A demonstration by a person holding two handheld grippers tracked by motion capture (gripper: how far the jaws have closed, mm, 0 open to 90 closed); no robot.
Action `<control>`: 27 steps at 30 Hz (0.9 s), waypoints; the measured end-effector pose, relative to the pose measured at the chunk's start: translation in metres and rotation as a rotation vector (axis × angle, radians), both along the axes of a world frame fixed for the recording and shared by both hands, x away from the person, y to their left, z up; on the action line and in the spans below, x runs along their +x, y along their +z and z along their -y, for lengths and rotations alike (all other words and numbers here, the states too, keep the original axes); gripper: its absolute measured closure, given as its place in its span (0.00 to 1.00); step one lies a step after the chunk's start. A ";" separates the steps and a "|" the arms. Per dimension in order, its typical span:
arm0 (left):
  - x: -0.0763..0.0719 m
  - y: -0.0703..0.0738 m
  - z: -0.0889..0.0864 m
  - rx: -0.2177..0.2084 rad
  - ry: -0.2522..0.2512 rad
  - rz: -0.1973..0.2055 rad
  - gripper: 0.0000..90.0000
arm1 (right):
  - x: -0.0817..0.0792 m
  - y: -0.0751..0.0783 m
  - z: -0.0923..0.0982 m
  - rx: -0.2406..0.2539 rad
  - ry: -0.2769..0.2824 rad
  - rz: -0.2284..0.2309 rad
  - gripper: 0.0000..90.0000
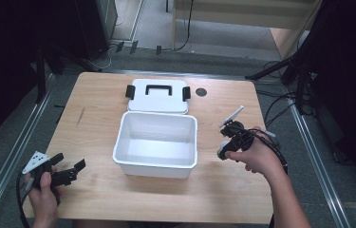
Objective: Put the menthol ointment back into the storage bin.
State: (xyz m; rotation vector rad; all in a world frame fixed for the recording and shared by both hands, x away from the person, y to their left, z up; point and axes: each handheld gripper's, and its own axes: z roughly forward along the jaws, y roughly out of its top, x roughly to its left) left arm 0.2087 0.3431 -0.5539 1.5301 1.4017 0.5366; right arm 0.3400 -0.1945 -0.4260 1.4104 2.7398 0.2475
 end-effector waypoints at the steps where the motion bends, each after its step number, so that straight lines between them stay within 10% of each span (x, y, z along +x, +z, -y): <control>1: 0.000 0.000 0.000 -0.001 0.001 0.006 0.00 | 0.000 0.007 -0.002 0.000 0.009 0.005 0.58; 27: -0.003 0.001 0.002 0.021 0.023 0.052 0.00 | 0.008 0.079 -0.055 0.001 0.099 0.014 0.58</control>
